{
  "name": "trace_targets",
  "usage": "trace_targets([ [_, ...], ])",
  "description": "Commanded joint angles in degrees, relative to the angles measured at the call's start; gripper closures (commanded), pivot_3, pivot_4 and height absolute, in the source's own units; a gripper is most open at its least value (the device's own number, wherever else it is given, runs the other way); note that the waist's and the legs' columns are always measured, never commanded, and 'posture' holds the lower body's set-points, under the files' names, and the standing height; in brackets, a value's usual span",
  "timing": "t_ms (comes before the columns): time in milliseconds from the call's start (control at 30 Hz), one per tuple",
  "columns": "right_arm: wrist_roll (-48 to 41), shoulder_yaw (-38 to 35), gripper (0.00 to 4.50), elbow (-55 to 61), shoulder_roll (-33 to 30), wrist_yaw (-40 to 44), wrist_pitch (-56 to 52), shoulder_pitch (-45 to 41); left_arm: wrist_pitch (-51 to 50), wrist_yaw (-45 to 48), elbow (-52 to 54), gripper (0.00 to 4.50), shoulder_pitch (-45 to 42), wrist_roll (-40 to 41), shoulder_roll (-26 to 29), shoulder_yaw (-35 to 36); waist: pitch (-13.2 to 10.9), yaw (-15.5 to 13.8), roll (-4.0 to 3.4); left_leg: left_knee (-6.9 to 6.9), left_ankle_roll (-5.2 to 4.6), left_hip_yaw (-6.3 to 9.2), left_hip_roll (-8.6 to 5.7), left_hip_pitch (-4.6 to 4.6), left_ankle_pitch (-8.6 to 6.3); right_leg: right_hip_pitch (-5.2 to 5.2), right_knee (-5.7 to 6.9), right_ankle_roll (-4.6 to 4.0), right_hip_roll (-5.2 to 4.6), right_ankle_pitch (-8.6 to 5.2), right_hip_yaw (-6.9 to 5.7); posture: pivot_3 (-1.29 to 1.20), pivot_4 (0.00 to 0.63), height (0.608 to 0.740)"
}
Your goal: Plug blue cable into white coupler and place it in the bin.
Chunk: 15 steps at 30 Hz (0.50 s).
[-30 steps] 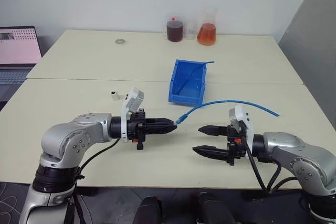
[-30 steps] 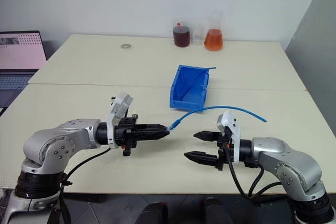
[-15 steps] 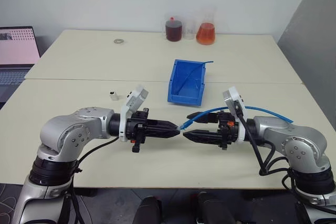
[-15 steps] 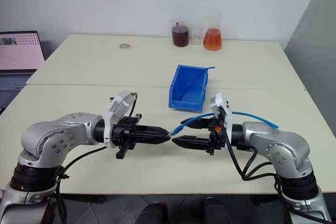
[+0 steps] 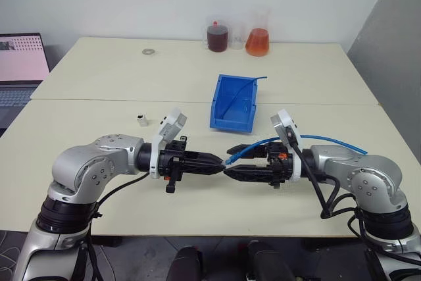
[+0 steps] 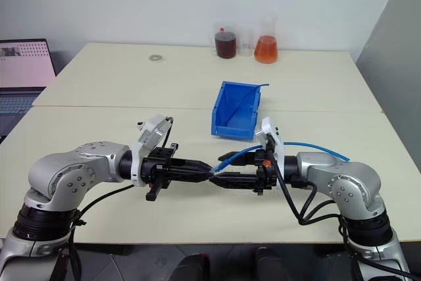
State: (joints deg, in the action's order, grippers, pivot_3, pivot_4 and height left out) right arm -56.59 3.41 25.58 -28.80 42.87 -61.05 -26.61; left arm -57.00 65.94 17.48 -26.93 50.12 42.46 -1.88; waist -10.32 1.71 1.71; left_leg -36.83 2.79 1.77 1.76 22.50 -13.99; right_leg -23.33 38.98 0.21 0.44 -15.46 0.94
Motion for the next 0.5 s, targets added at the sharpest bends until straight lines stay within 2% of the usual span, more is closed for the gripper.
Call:
trace_targets([
  [33, -2.2, -1.2, 1.92, 0.5, 0.1, -0.1, -0.4, -1.5, 1.5, 1.4, 0.7, 4.28, 0.4, -0.2, 1.1, 0.3, 0.0, 0.0, 0.00, 0.00, 0.00, 0.00, 0.00, 0.00, 0.00, 0.00, 0.00, 0.00, 0.00, 0.00, 0.00, 0.00, 0.150, 0.740],
  [167, -3.2, -1.6, 3.07, 0.1, -0.1, -0.3, -0.9, -1.6, 2.6, 2.4, 0.9, 4.28, 1.1, -1.5, 1.9, -0.3, 0.0, 0.0, 0.00, 0.00, 0.00, -0.01, 0.00, 0.00, 0.00, 0.00, 0.00, 0.00, 0.00, 0.00, 0.00, 0.00, 0.150, 0.740],
  [333, -3.4, -1.3, 4.26, 0.1, -0.5, 0.1, -1.1, -1.6, 3.5, 3.0, 0.7, 4.28, 1.4, -2.2, 2.2, -0.5, 0.0, 0.0, 0.00, 0.00, 0.00, 0.00, 0.00, 0.03, 0.00, -0.02, -0.01, -0.01, 0.00, 0.00, 0.00, 0.00, 0.150, 0.740],
  [367, -3.2, -1.2, 4.38, 0.1, -0.6, 0.2, -1.0, -1.6, 3.6, 3.1, 0.7, 4.28, 1.5, -2.3, 2.2, -0.6, 0.0, 0.0, 0.00, 0.00, 0.00, 0.00, 0.00, 0.03, 0.00, -0.02, -0.01, -0.01, 0.00, 0.00, 0.00, 0.00, 0.150, 0.740],
  [500, -3.1, -1.0, 4.38, 0.2, -0.8, 0.4, -1.0, -1.4, 4.7, 3.4, 0.7, 4.28, 1.6, -2.9, 2.0, -0.7, 0.0, 0.0, 0.00, 0.01, 0.00, 0.00, 0.00, 0.03, 0.00, -0.03, -0.01, -0.01, 0.00, 0.00, 0.00, 0.00, 0.150, 0.740],
])
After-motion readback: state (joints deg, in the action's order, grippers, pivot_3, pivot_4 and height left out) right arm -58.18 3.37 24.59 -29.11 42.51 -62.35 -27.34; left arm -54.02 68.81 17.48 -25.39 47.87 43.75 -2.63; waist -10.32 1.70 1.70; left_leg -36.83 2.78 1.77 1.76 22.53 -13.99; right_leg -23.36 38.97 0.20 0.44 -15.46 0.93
